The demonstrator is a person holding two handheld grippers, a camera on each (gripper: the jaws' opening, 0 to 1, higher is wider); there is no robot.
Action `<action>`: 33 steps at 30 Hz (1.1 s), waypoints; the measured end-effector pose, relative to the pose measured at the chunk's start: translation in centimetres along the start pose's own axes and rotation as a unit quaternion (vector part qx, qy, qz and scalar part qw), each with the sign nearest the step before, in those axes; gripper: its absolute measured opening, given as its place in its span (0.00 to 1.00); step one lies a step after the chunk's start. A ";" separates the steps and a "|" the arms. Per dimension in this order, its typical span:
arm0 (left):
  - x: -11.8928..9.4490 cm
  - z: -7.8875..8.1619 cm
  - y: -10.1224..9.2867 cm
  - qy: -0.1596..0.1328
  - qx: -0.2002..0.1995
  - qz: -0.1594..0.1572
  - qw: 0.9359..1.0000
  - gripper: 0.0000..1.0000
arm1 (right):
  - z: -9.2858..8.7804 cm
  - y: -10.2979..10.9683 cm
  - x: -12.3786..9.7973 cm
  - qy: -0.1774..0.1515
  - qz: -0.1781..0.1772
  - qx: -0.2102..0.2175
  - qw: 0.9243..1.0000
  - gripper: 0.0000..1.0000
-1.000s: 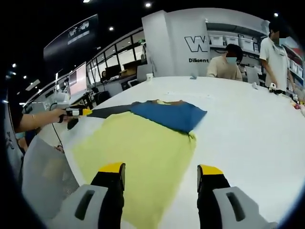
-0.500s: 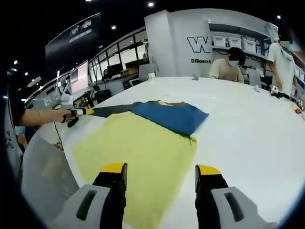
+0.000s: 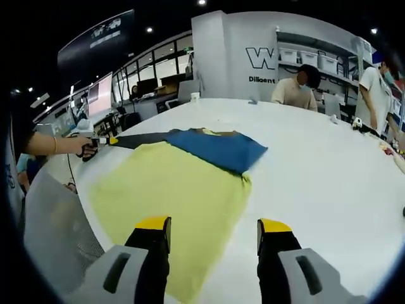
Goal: Fold the garment on the visible template until the final outline fits inside the template.
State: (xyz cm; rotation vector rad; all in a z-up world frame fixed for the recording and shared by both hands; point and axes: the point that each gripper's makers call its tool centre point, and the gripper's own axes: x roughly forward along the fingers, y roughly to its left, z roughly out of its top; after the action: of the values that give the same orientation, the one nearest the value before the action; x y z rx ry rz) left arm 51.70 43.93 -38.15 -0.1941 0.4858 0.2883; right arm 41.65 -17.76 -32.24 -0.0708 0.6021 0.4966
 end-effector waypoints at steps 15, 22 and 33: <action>0.5 -0.2 -1.1 0.014 0.056 -0.016 0.998 0.16 | 0.0 0.8 0.1 0.003 0.018 -0.020 1.000 0.49; 0.7 1.2 -1.3 0.013 0.062 -0.010 0.998 0.02 | -0.6 1.0 -0.2 0.006 0.020 -0.016 1.000 0.50; 0.0 6.8 -0.6 -0.034 0.032 -0.021 0.999 0.02 | -0.5 1.1 -0.6 -0.006 0.022 -0.001 1.000 0.50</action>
State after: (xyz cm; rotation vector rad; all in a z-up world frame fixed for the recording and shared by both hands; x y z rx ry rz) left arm 54.82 45.05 -32.21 -0.1307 0.4216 0.2366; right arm 40.45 -17.14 -32.22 -0.0562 0.5927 0.5392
